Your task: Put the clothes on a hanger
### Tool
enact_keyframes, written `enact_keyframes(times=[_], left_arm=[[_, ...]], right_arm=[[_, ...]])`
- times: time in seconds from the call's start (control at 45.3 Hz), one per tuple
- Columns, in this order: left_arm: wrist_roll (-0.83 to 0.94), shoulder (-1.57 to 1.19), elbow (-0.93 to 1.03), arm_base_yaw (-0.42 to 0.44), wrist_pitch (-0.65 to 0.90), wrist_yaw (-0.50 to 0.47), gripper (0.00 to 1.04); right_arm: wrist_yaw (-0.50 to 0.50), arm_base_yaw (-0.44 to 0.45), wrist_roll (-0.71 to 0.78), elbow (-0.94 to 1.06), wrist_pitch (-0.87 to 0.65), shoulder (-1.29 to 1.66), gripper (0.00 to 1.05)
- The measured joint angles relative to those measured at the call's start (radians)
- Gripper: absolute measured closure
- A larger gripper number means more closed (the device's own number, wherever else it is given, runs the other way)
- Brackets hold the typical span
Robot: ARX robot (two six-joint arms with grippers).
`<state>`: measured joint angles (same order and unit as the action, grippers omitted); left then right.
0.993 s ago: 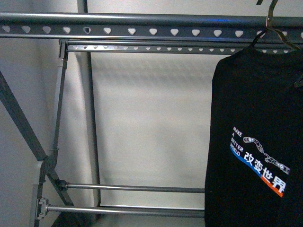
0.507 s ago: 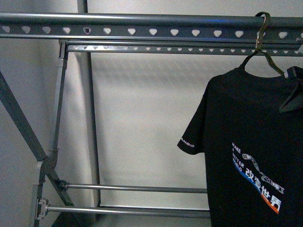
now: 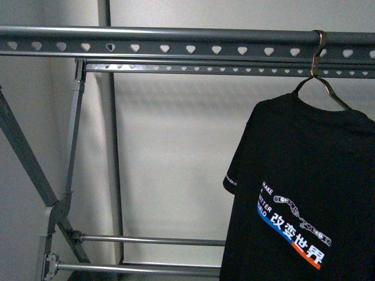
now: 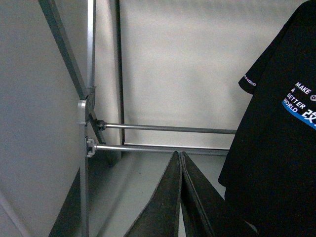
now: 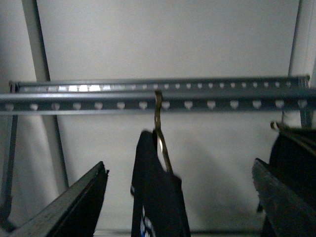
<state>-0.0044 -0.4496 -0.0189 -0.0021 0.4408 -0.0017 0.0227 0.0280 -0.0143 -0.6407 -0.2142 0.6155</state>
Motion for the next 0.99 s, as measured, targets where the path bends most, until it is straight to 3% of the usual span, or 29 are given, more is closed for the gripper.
enact_keyframes(times=[0.066, 0.132, 0.419, 0.485, 0.816, 0.882, 0.993], left_arm=[[0.002, 0.015, 0.001, 0.000, -0.007, -0.002, 1.01], [0.002, 0.039, 0.001, 0.000, -0.031, 0.000, 1.01], [0.002, 0.151, 0.001, 0.000, -0.137, 0.001, 1.01], [0.002, 0.187, 0.001, 0.000, -0.171, 0.001, 1.01], [0.002, 0.281, 0.001, 0.000, -0.268, 0.001, 1.01], [0.003, 0.400, 0.001, 0.000, -0.418, 0.002, 1.01], [0.003, 0.444, 0.001, 0.000, -0.437, 0.001, 1.01]], right_arm=[[-0.011, -0.018, 0.005, 0.076, 0.223, -0.183, 0.29], [-0.011, -0.024, 0.010, 0.188, 0.308, -0.317, 0.40], [-0.021, -0.024, 0.010, 0.405, 0.277, -0.436, 0.85], [-0.021, -0.024, 0.011, 0.437, 0.261, -0.467, 1.03], [-0.021, -0.024, 0.013, 0.534, 0.235, -0.526, 1.02], [-0.021, -0.024, 0.013, 0.550, 0.232, -0.538, 1.02], [-0.021, -0.024, 0.014, 0.567, 0.227, -0.555, 1.02]])
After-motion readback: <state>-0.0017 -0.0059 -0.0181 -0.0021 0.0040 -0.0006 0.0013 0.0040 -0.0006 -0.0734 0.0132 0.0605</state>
